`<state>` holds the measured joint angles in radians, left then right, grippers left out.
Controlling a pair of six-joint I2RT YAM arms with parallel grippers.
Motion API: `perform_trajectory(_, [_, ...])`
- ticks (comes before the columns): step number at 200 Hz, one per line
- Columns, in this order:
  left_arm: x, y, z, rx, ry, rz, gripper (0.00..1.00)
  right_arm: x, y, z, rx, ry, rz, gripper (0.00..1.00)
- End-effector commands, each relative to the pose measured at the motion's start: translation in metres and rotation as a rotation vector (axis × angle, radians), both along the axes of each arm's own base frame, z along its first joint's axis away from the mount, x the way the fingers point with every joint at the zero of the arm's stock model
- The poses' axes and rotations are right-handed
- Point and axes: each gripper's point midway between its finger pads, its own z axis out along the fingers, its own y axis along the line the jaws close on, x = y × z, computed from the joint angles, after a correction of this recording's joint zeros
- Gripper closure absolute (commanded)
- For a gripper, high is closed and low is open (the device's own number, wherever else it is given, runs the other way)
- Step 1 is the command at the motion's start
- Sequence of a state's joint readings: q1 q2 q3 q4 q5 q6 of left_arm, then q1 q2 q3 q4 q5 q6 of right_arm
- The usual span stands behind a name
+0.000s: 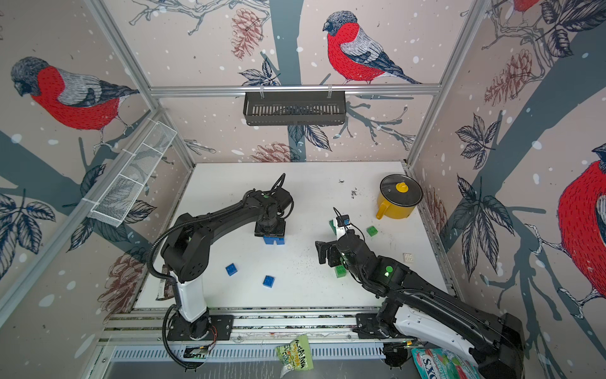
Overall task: Assemble the letter h with lego
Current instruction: Assemble the lego brick with the lego brick.
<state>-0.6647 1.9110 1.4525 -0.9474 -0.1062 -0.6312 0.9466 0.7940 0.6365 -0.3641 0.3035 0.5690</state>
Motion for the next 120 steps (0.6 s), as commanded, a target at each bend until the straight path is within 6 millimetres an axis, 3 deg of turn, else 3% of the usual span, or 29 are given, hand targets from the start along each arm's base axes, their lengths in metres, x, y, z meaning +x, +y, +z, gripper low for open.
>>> perform_trajectory(1, [-0.010, 0.008, -0.005, 0.038, 0.041, 0.001, 0.35, 0.002, 0.001, 0.005, 0.006, -0.019, 0.003, 0.00])
perform_trajectory(120, [-0.022, 0.023, -0.022, 0.114, 0.086, -0.001, 0.33, 0.002, 0.002, 0.005, 0.007, -0.019, 0.005, 0.01])
